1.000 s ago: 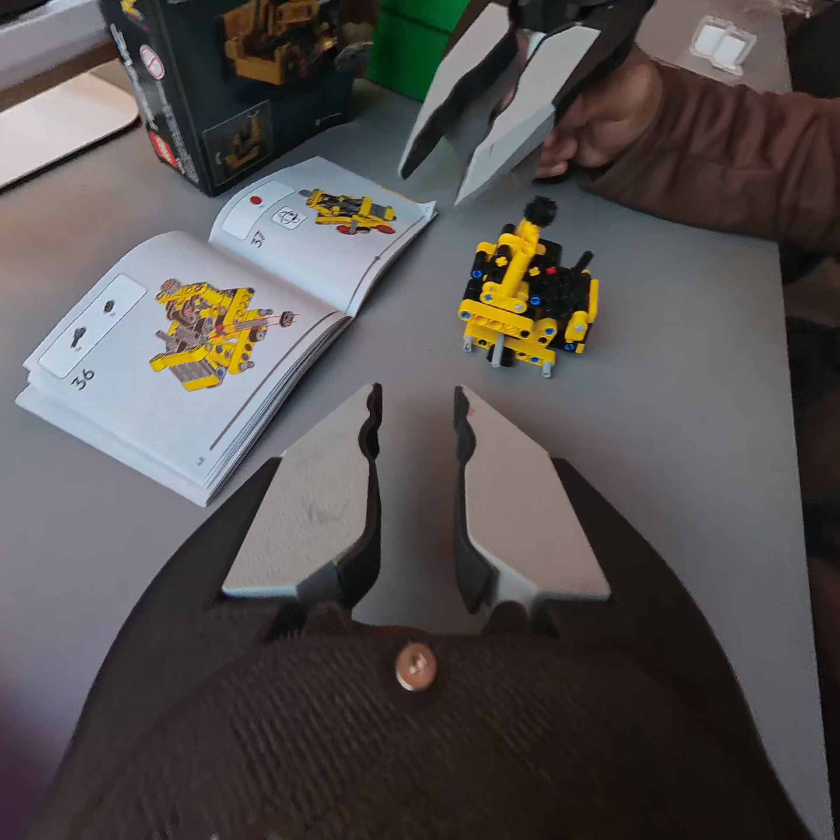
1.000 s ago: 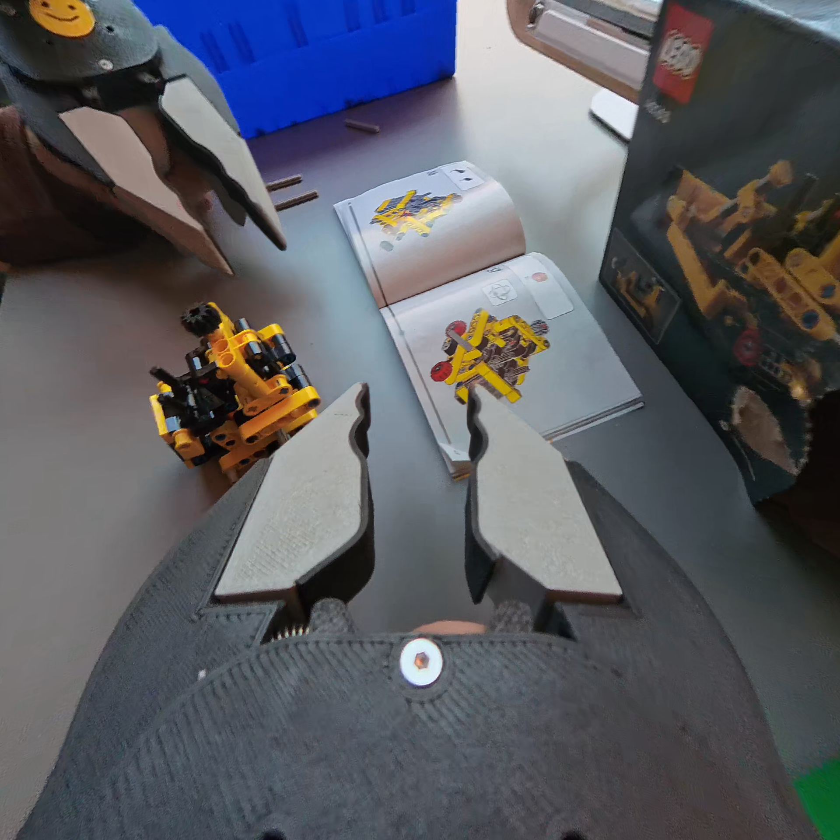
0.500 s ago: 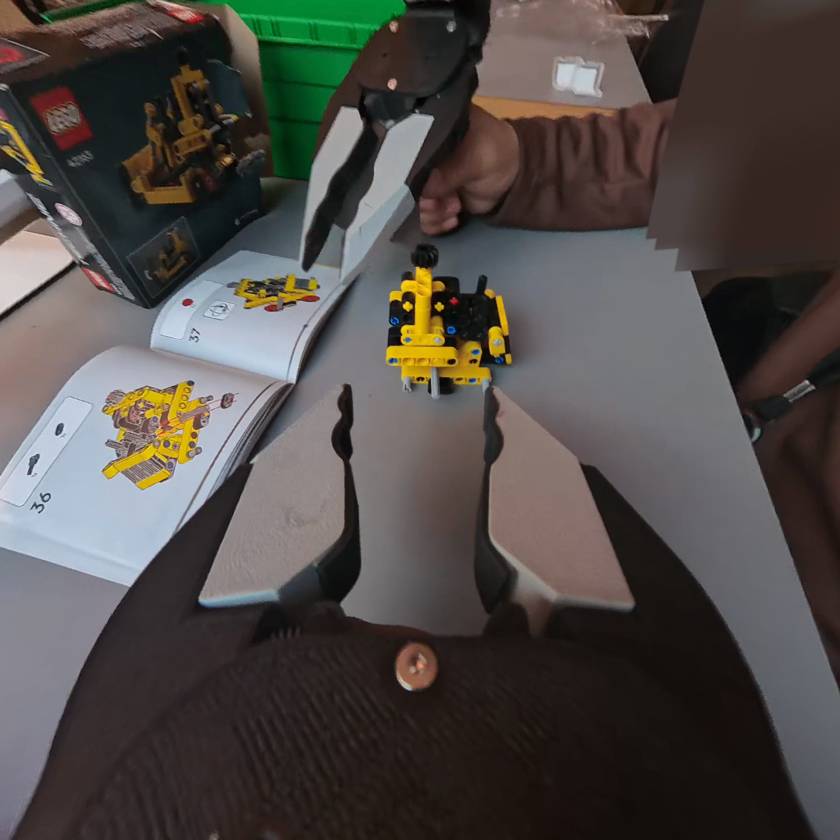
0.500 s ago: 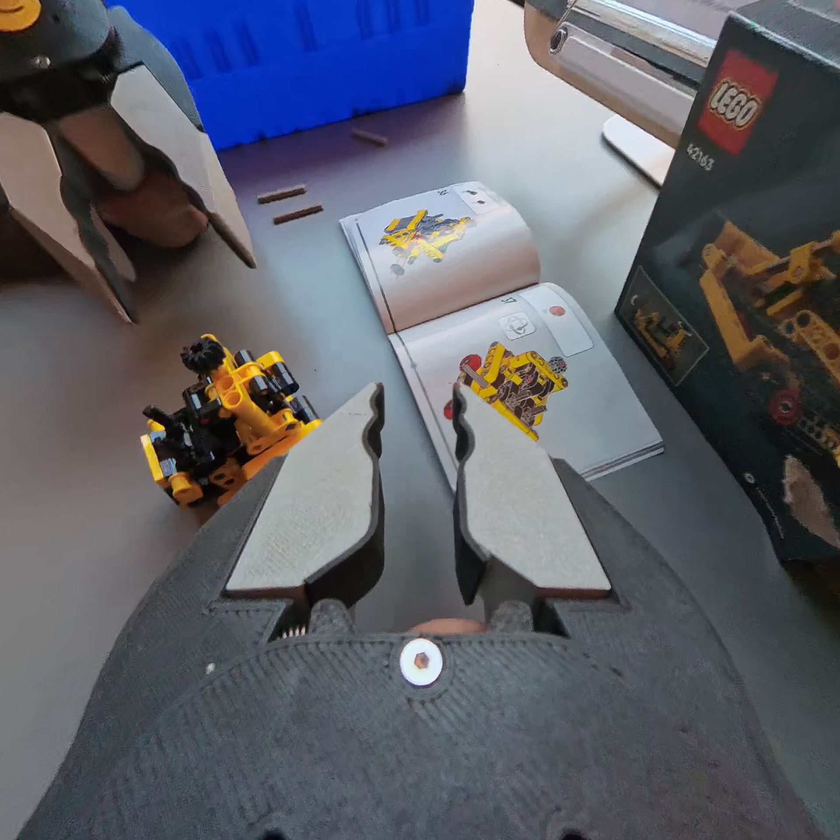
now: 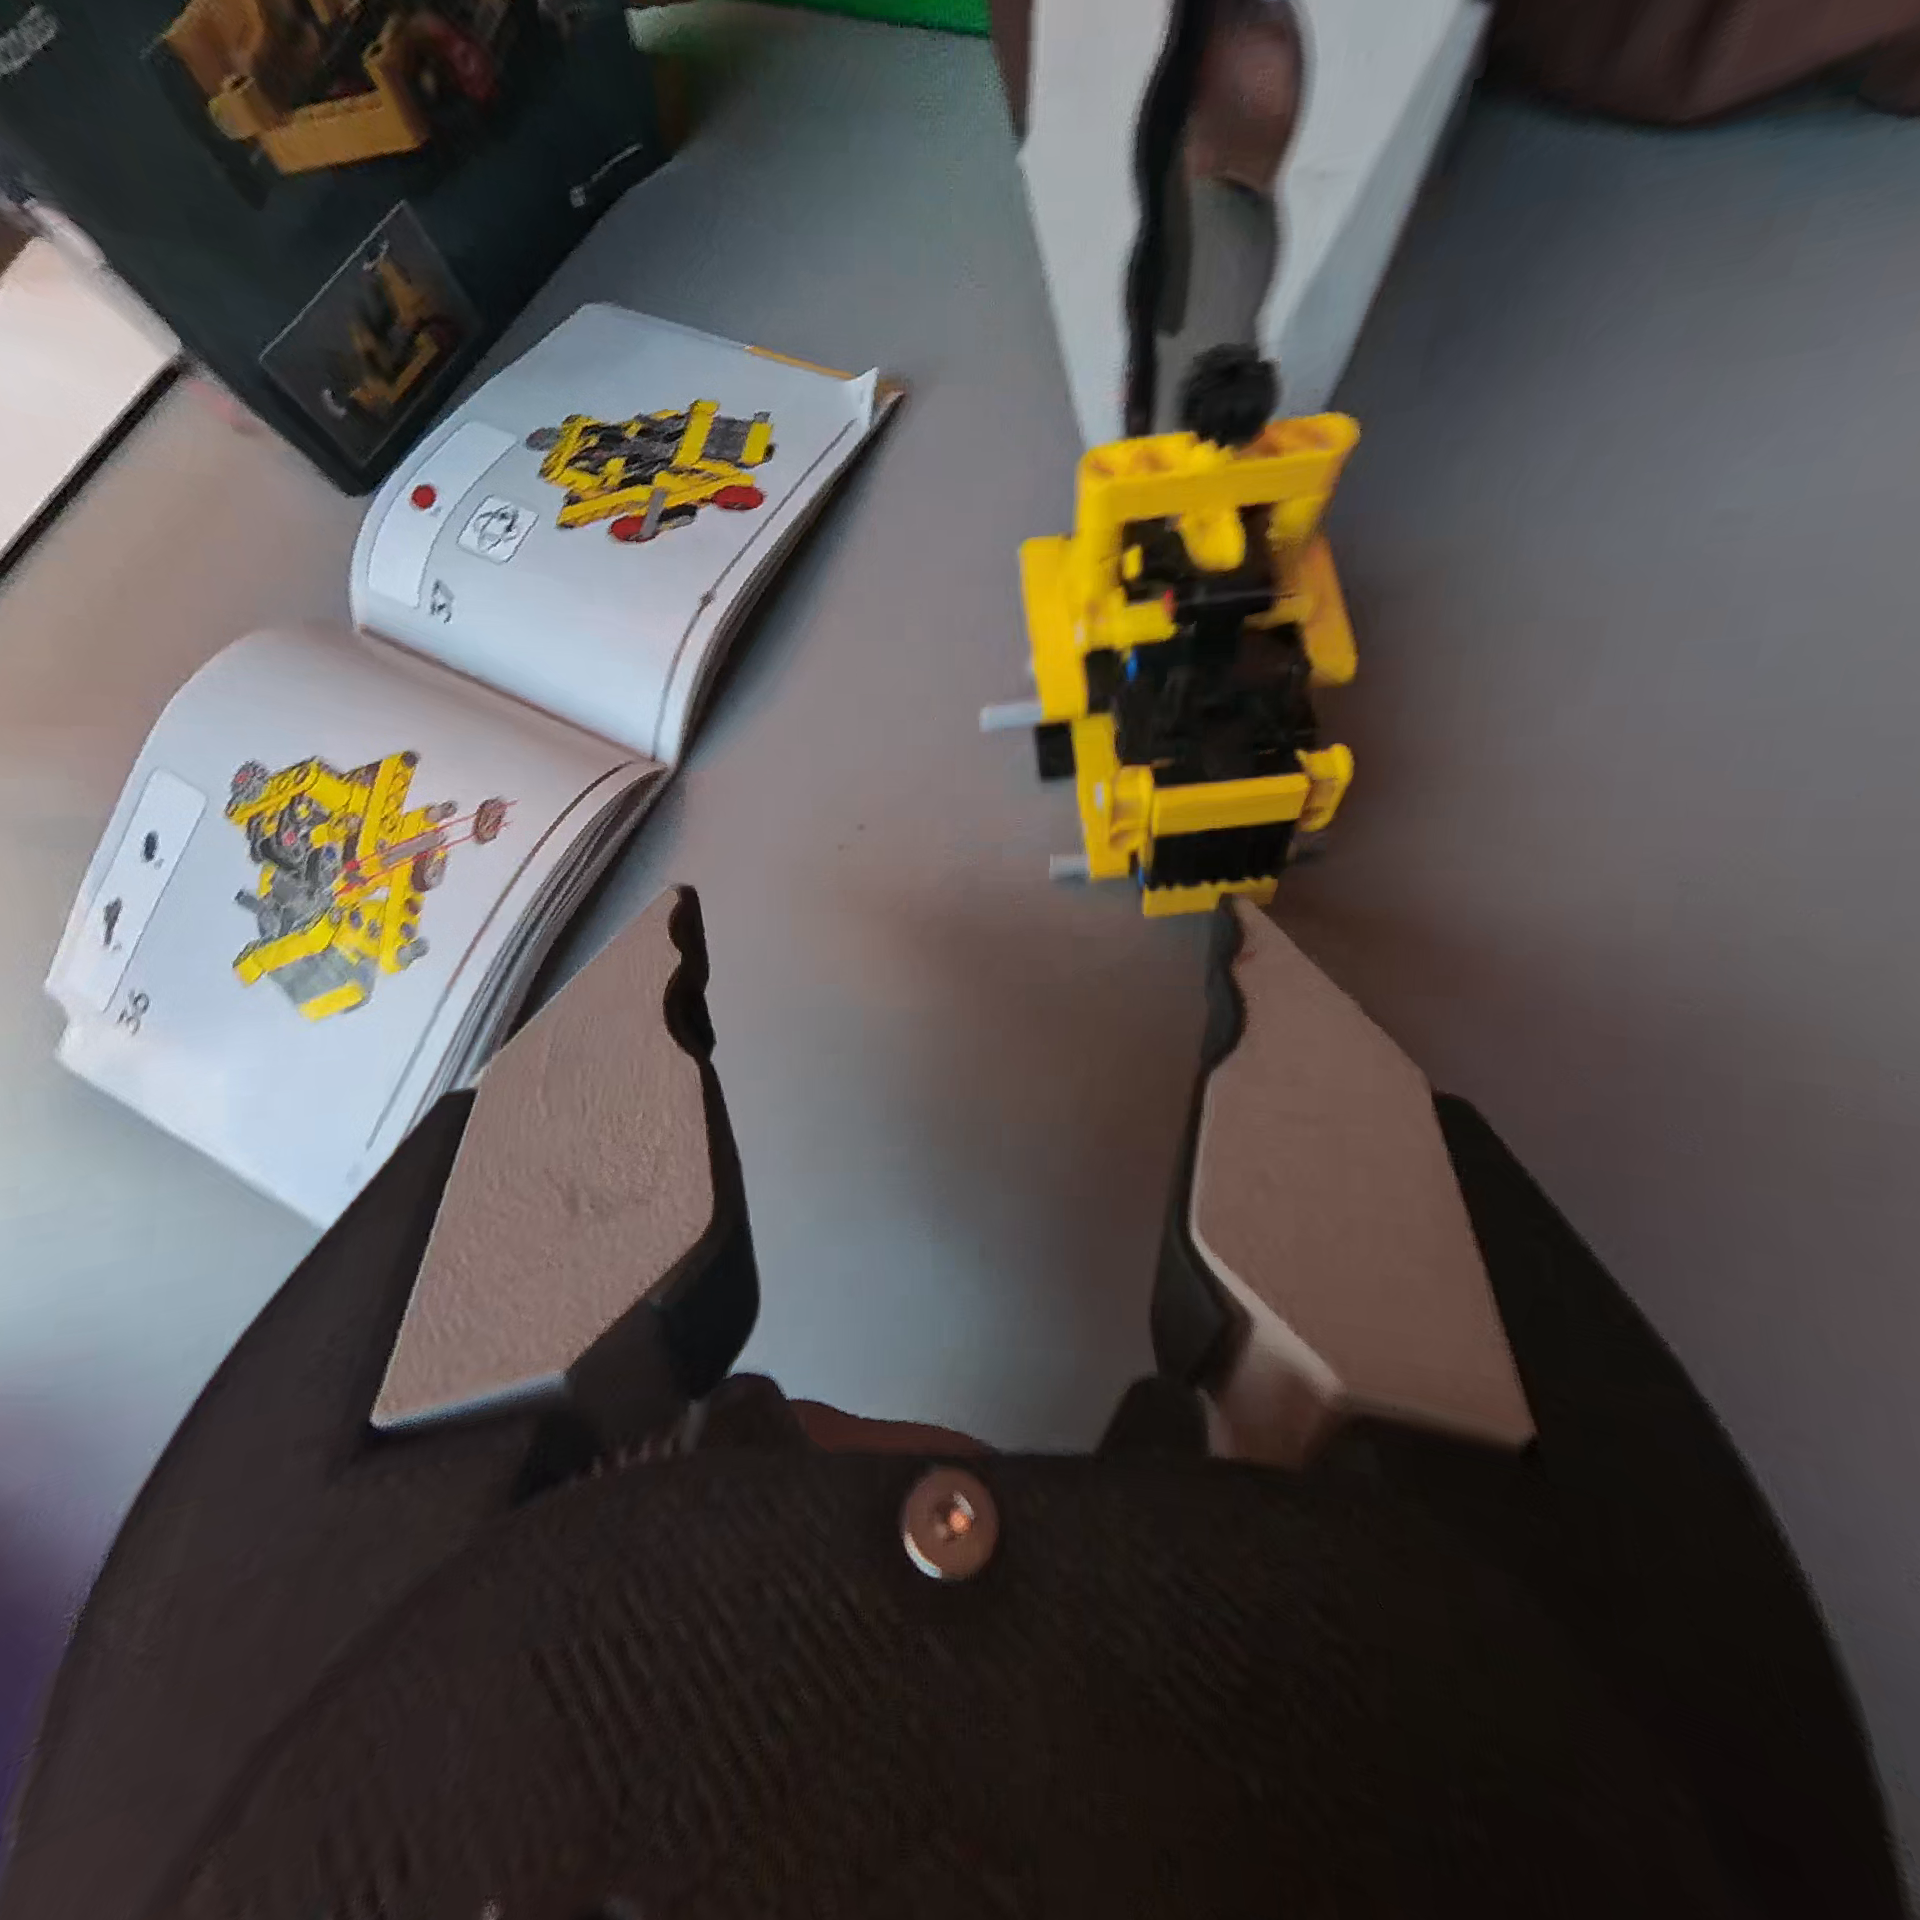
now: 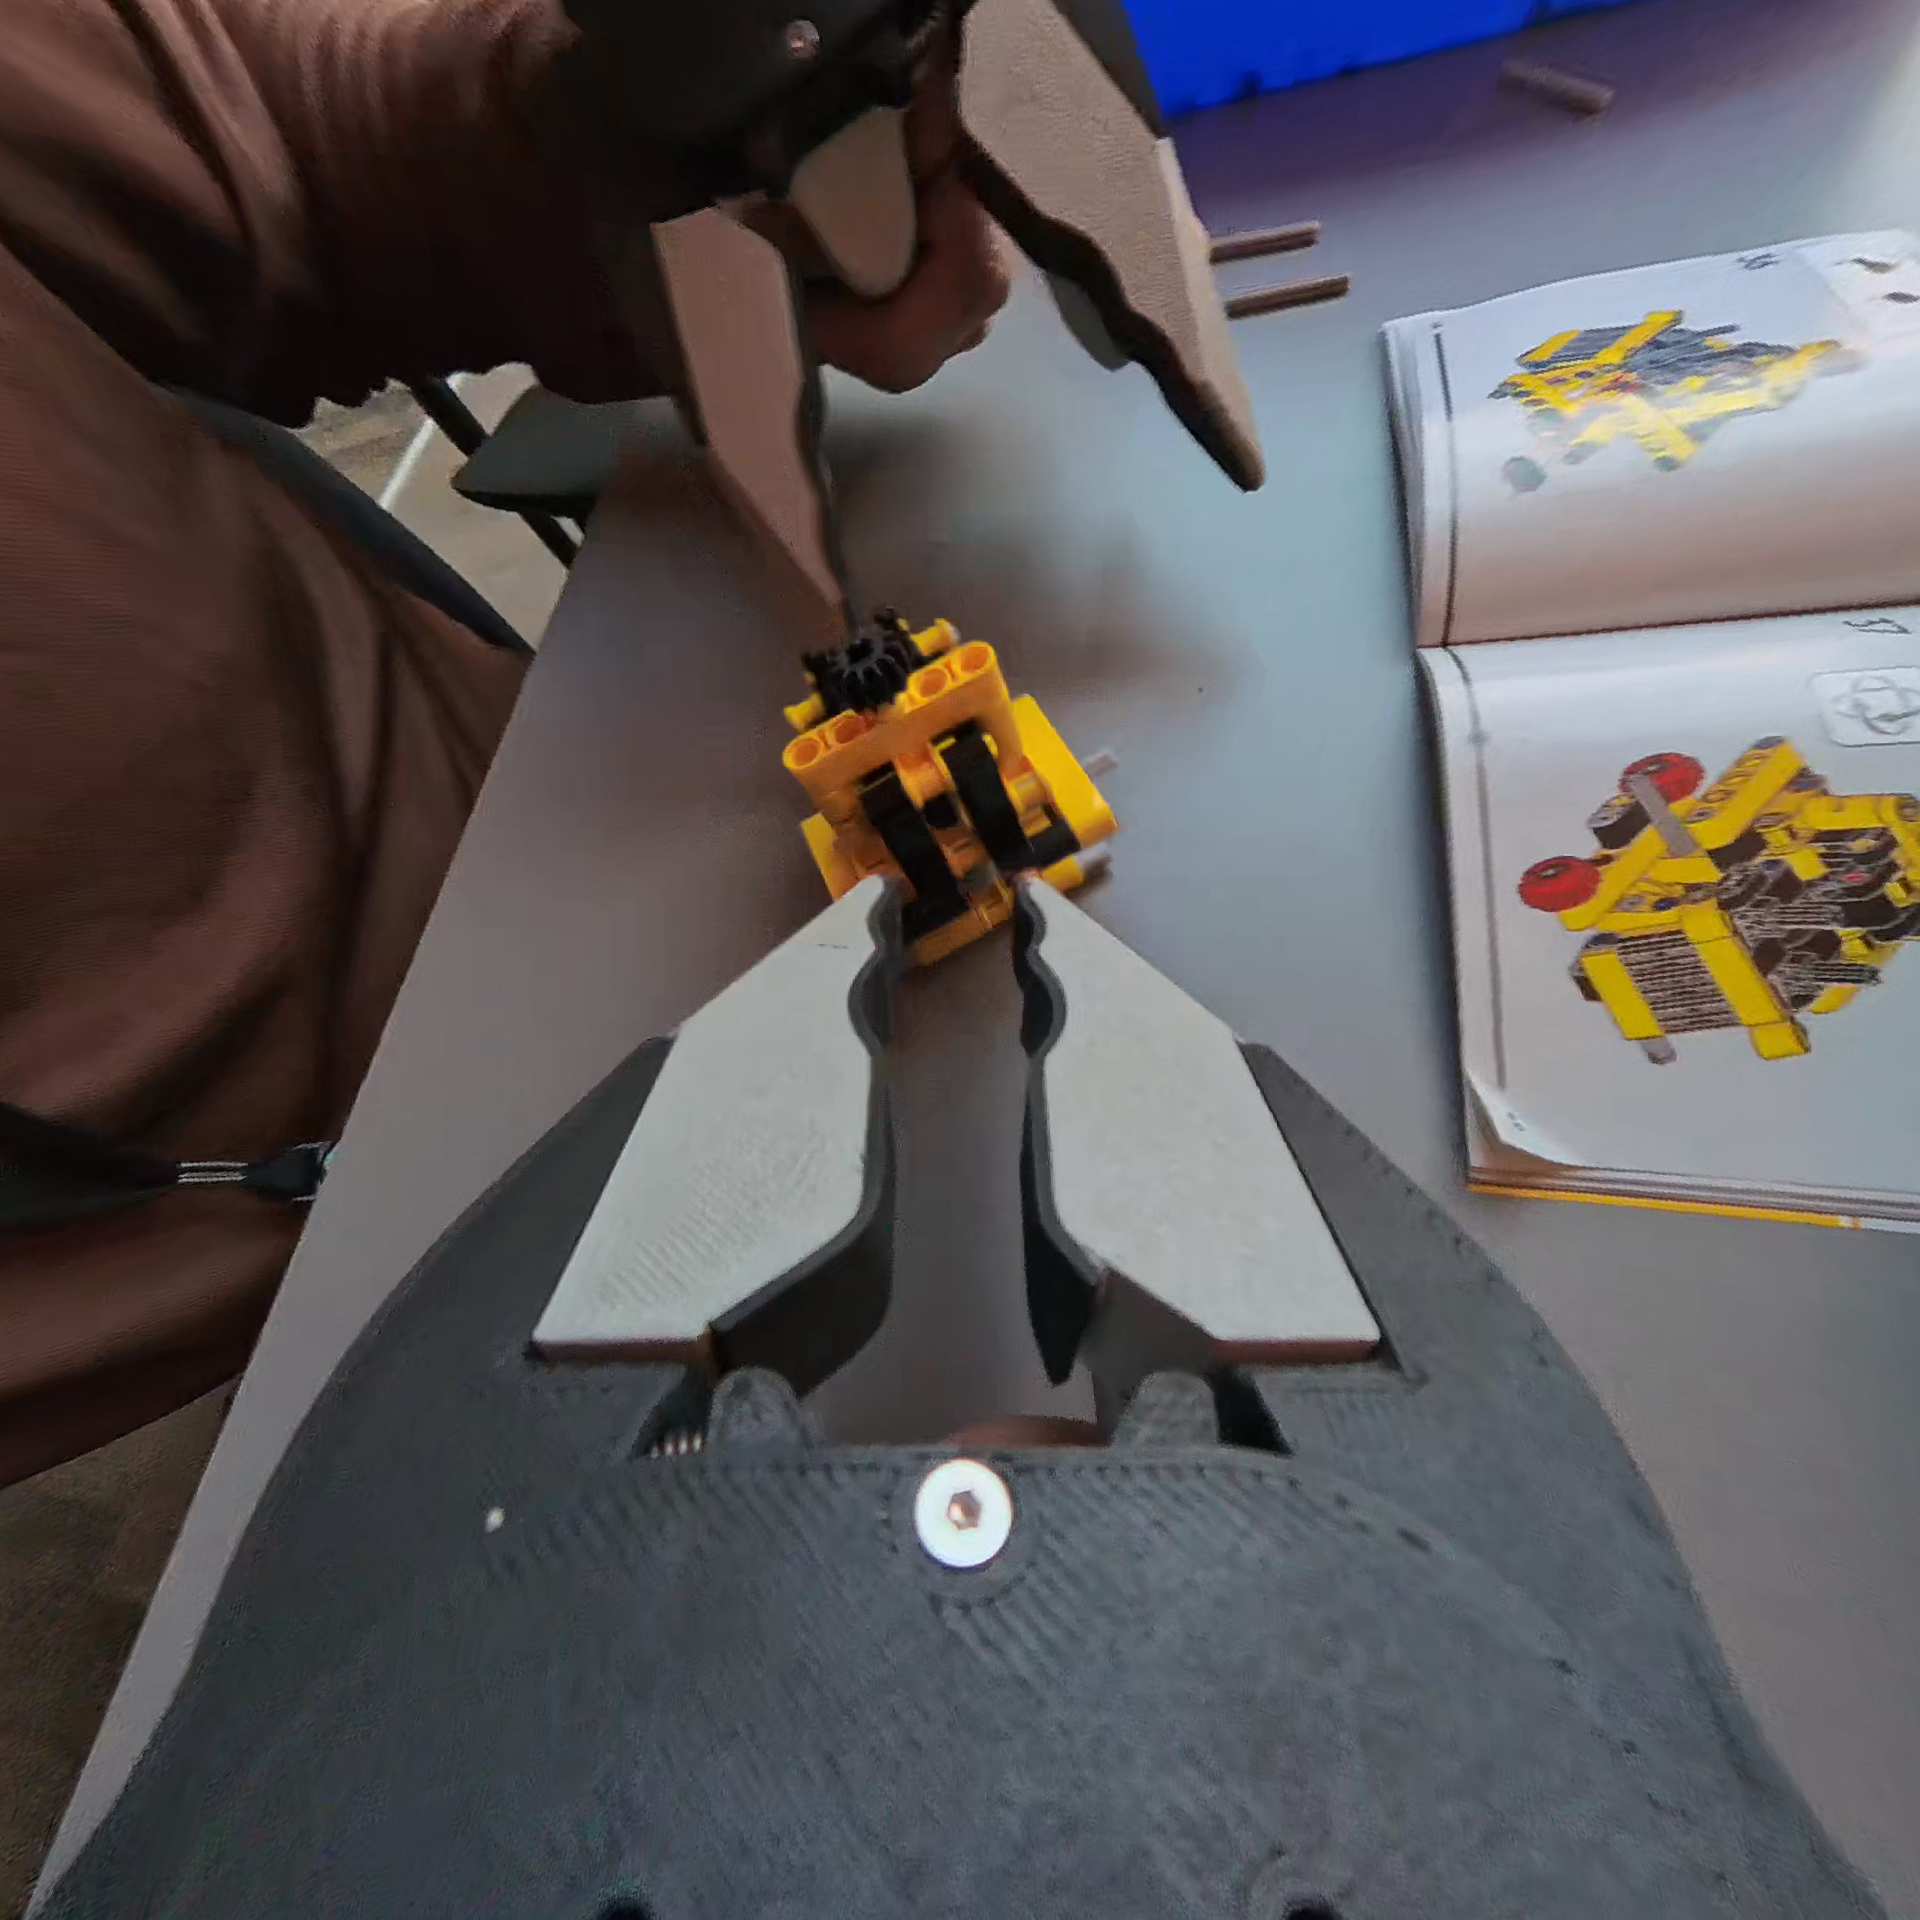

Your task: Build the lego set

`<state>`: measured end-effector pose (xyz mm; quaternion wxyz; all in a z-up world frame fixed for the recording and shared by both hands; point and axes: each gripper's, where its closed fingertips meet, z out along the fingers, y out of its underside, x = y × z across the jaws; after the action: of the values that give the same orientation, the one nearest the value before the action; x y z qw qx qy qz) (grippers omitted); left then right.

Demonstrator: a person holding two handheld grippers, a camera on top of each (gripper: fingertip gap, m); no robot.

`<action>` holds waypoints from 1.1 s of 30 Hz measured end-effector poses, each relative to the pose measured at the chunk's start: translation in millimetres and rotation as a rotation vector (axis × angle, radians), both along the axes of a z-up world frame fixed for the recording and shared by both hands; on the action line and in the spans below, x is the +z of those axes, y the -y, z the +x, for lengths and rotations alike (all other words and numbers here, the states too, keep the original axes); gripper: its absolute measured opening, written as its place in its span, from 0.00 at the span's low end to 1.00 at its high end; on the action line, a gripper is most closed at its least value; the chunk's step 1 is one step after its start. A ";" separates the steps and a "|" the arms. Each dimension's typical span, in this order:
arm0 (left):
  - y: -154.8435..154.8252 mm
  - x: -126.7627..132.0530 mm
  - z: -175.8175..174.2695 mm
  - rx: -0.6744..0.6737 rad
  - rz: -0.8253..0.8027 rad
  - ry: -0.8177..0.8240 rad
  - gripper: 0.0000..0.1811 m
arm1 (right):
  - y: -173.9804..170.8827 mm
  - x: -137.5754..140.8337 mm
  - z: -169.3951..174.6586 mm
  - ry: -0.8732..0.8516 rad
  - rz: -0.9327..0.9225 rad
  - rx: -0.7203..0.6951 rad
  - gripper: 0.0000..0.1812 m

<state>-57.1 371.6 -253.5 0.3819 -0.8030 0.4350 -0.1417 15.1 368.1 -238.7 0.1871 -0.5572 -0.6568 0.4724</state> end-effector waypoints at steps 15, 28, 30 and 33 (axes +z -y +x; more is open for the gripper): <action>30.1 -0.7 -10.4 -0.146 -0.184 0.209 0.42 | -63.0 26.7 -0.3 -0.124 0.158 -0.336 0.13; 100.0 9.6 50.4 -0.508 -0.269 0.268 0.36 | -102.0 20.2 13.1 -0.133 0.180 -0.539 0.11; 115.1 13.9 53.3 -0.573 -0.247 0.280 0.35 | -101.9 16.1 14.6 -0.117 0.186 -0.539 0.12; 114.2 12.8 43.5 -0.560 -0.232 0.268 0.40 | -104.0 14.9 18.1 -0.115 0.185 -0.556 0.12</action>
<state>-13.6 257.4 -240.8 0.2877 -0.6646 0.5658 -0.3942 33.2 472.1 -223.8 0.3962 -0.6687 -0.5074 0.3721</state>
